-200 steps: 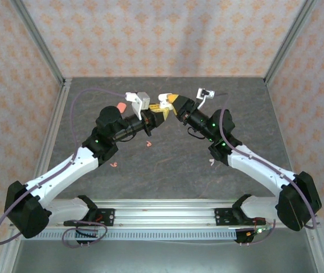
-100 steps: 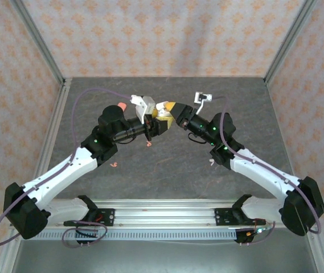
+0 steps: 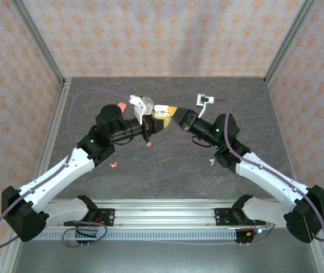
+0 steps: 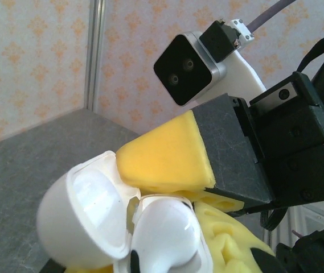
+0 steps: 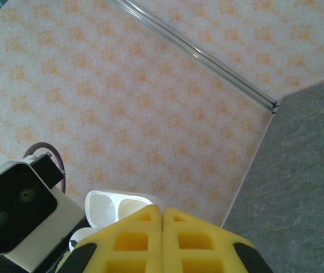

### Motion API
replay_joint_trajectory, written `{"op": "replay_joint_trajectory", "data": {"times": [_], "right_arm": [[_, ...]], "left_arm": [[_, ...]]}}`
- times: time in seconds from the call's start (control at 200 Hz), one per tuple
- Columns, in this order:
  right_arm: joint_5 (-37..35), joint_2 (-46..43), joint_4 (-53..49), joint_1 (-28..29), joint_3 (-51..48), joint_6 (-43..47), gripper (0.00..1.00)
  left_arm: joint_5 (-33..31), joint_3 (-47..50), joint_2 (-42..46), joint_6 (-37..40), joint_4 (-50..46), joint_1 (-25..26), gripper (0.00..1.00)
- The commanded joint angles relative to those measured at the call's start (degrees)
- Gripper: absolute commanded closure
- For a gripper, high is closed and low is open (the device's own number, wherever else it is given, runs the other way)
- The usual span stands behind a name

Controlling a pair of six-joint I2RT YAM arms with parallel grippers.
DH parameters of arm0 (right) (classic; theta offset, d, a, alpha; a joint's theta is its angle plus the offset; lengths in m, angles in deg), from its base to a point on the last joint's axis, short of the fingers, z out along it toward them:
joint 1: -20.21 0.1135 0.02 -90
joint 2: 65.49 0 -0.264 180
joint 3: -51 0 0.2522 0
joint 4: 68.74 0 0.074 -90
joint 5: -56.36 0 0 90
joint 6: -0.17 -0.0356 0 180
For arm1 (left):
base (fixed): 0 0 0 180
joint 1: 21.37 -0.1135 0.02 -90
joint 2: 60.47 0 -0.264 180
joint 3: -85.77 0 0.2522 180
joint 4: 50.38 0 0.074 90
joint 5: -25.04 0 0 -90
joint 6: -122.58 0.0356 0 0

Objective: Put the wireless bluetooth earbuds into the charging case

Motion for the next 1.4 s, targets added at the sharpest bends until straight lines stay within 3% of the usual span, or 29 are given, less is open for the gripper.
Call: {"op": "replay_joint_trajectory", "data": {"times": [0.0,0.125,0.255,0.365,0.69,0.911,1.166,1.326,1.396], "right_arm": [[0.52,-1.09,0.34,0.35,1.42,1.62,0.96],[0.2,-1.57,0.16,0.35,1.21,1.48,0.94],[-1.35,-2.33,0.07,0.35,0.56,0.18,0.67],[-1.68,-2.97,0.55,0.35,0.04,-0.58,0.58],[4.11,-0.15,4.8,0.29,0.64,-5.13,0.54],[7.88,2.81,12.12,0.31,0.85,-10.17,0.57],[9.67,4.66,17.15,0.18,0.76,-14.12,0.88],[8.38,3.54,14.79,0.17,0.81,-11.42,0.95],[7.68,2.62,12.96,0.17,0.89,-9.48,0.96]], "left_arm": [[3.94,-1.79,-0.42,0.17,0.72,0.6,0.99],[3.33,-1.74,-0.37,0.8,0.65,0.6,0.99],[3.45,-1.33,0.07,1.44,1.19,0.53,1.0],[4.29,-0.08,0.52,1.23,3.56,0.36,1.0],[6.96,0.59,0.56,-0.18,8.02,0.15,1.0],[9.21,-0.15,-0.07,-0.74,7.96,0.07,1.0],[10.4,-0.58,-0.93,-0.68,7.41,-0.19,1.0],[10.35,-1.15,-0.87,0.42,5.15,-0.2,1.0],[10.31,-1.37,-0.69,1.06,3.9,-0.29,0.94]]}}
